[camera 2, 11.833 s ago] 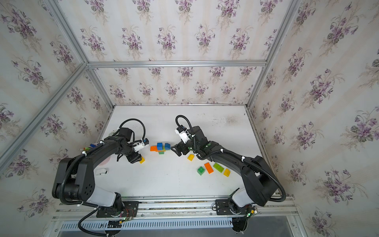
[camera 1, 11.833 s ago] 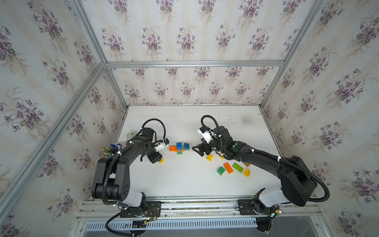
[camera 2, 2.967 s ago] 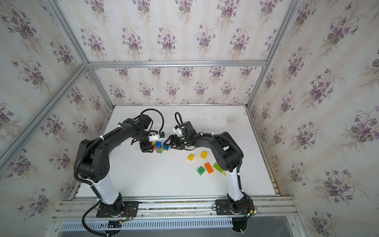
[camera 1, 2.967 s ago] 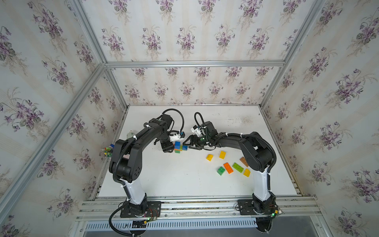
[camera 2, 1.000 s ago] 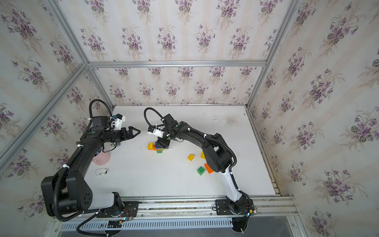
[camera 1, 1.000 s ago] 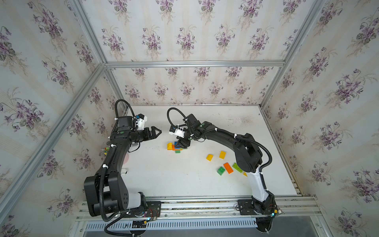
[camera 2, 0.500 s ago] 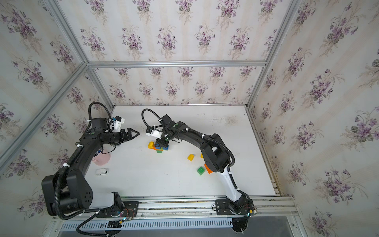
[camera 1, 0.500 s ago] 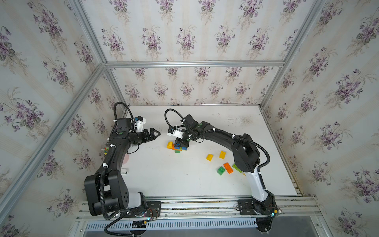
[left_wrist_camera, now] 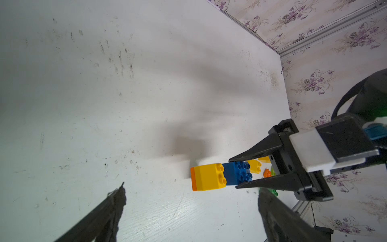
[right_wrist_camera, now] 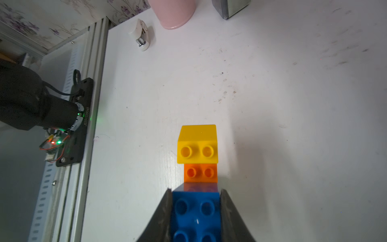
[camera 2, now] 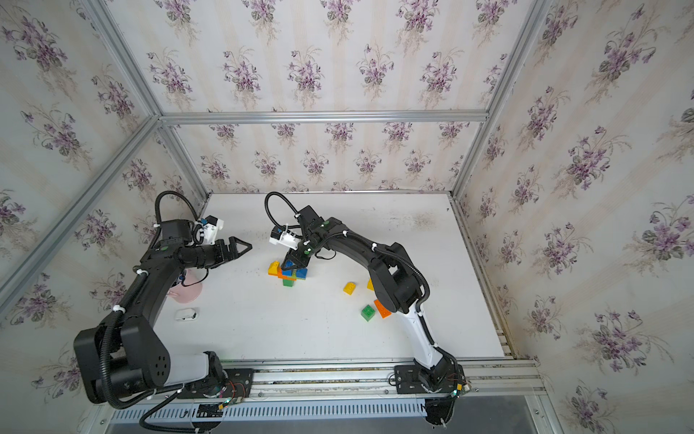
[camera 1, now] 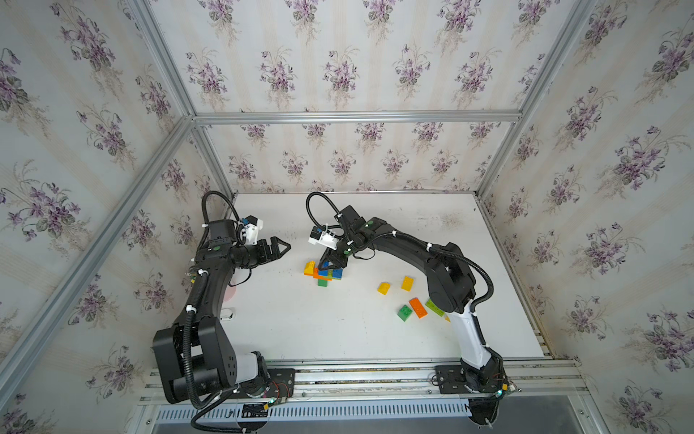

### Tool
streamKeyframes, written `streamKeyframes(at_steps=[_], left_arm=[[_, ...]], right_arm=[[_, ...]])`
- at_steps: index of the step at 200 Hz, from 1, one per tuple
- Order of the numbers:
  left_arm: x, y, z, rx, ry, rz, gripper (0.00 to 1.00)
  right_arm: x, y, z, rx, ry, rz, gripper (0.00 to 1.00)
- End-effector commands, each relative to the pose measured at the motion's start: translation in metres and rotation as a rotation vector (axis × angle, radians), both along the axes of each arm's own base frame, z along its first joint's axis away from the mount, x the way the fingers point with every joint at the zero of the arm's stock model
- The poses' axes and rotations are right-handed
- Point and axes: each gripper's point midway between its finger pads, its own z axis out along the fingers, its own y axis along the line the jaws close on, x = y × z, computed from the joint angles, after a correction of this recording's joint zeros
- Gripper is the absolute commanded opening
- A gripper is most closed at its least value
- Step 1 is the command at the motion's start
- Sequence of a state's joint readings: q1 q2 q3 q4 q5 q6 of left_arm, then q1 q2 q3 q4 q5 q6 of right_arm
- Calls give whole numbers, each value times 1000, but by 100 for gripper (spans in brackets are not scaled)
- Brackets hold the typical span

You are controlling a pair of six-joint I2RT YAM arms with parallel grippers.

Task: Assemble a fork with lego
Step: Adjust the lego brick at the center of the board.

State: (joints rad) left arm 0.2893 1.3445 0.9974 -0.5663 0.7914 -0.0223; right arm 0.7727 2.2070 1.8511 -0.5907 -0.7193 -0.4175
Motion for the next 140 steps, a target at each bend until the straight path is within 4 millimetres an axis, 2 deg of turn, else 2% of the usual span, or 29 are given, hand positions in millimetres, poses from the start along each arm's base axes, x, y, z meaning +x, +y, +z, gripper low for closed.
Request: streamKeyframes(at_steps=[1,34,68,107,140], left_arm=[[-2,1,3,-21,-10,-4,100],[-2,3,2,-48,-12,9,100],[-1,5,1,-51,2,11,100],[-1,-2,-2,-107,14,-20,100],[0,-1,-5,-101,28,-26,100]], right_arm=[[-21,1,3,39,133,57,26],[-27,-1,-12,37,224,69,27],[-26,-1,-14,65,279,83,30],[-21,-3,-24,69,348,105,35],[-8,-3,-28,99,399,97,41]])
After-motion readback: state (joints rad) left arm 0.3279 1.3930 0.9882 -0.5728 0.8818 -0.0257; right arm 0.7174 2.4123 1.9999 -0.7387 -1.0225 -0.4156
